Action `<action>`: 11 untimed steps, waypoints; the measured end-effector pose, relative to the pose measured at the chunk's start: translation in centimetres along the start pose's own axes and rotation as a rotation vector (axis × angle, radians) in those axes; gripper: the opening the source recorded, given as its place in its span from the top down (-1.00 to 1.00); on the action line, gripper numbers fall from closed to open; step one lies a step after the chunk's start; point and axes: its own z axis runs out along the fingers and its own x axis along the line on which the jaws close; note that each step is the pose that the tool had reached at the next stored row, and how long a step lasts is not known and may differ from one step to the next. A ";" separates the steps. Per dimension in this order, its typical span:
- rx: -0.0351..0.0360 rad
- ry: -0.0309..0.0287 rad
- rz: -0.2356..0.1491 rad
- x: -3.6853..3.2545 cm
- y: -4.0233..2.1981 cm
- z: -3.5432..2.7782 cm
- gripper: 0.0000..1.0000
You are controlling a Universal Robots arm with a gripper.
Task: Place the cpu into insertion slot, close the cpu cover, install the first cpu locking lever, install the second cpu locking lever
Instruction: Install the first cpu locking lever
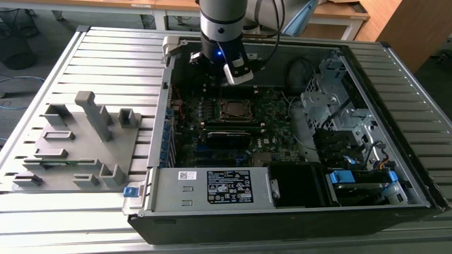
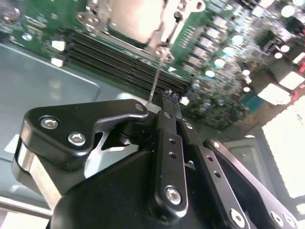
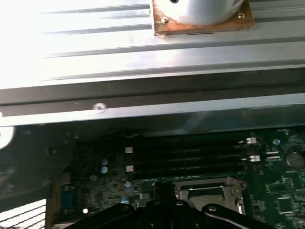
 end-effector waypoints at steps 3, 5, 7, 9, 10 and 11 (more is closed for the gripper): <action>0.0001 0.0000 0.000 -0.83 0.08 0.02 0.79; 0.0001 0.0001 0.000 -0.99 0.09 0.02 0.79; 0.0000 0.0000 0.000 -1.00 0.09 0.02 0.79; 0.0000 0.0001 0.000 -1.01 0.09 0.02 0.79; 0.0008 -0.0002 0.000 -1.02 0.10 0.04 0.79; 0.0034 -0.0003 0.000 -1.03 0.10 0.05 0.79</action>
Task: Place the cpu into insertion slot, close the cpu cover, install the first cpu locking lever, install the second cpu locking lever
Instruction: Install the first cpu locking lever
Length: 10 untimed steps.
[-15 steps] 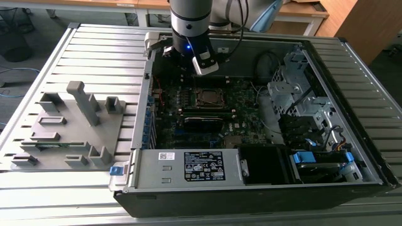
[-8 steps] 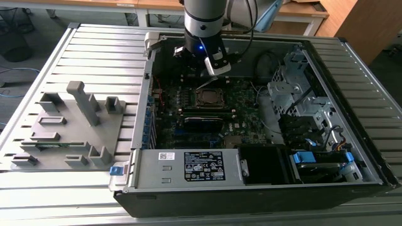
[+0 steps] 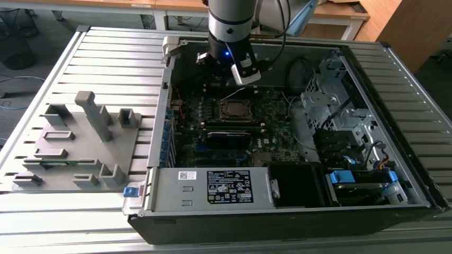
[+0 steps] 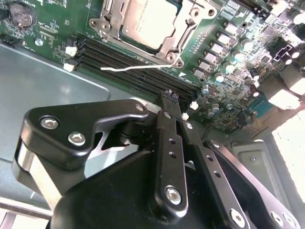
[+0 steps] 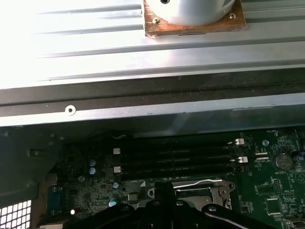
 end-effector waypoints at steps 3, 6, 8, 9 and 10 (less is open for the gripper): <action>0.0032 -0.0002 0.000 -0.16 -0.03 0.15 0.79; 0.0085 -0.0008 0.000 -0.54 -0.04 0.32 0.79; 0.0157 -0.0013 0.000 -0.77 -0.04 0.45 0.79; 0.0209 -0.0018 0.000 -0.86 -0.03 0.53 0.79; 0.0259 -0.0024 0.000 -0.94 -0.02 0.60 0.79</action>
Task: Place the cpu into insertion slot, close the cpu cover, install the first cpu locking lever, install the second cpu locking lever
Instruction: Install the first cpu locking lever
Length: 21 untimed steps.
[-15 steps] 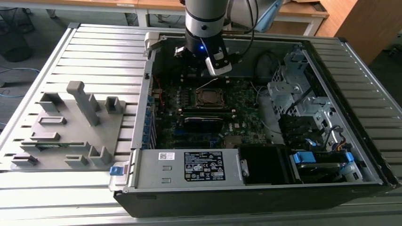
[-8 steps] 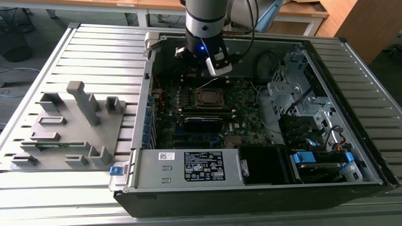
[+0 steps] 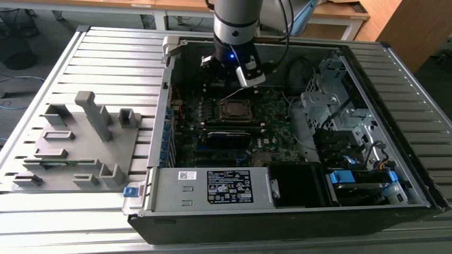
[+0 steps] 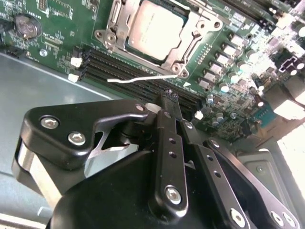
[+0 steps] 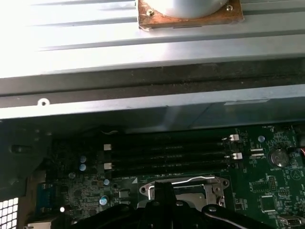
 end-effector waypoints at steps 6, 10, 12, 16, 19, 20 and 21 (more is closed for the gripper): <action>0.0181 -0.0019 0.000 -0.48 0.26 0.43 0.79; 0.0311 -0.0028 0.000 -1.05 0.47 0.71 0.79; 0.0365 -0.0032 0.000 -1.20 0.71 0.87 0.79; 0.0408 -0.0035 -0.001 -1.33 1.22 1.17 0.79; 0.0458 -0.0039 -0.001 -1.61 1.43 1.43 0.79; 0.0471 -0.0041 -0.001 -1.70 1.49 1.53 0.79; 0.0481 -0.0042 -0.001 -1.78 1.52 1.62 0.79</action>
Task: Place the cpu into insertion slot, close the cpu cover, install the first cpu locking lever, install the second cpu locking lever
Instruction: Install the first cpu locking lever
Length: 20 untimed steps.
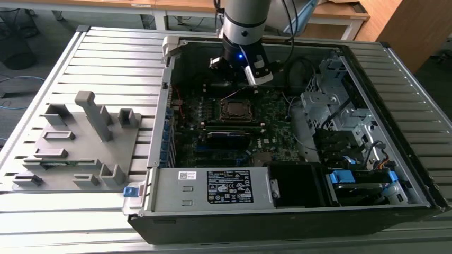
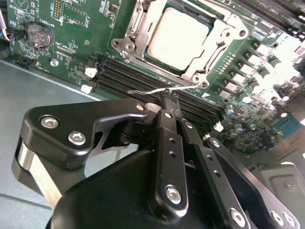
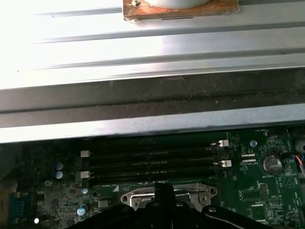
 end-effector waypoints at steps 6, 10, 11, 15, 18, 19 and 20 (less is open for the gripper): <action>0.0034 -0.0003 0.000 -0.09 0.22 0.47 0.79; 0.0073 -0.0006 0.000 -0.08 0.33 0.82 0.79; 0.0087 -0.0008 0.000 -0.07 0.37 0.90 0.79; 0.0173 -0.0013 0.000 -0.22 0.62 1.18 0.79; 0.0241 -0.0016 0.000 -0.51 0.75 1.36 0.79; 0.0267 -0.0017 0.000 -0.64 0.77 1.42 0.79; 0.0290 -0.0018 0.000 -0.75 0.79 1.46 0.79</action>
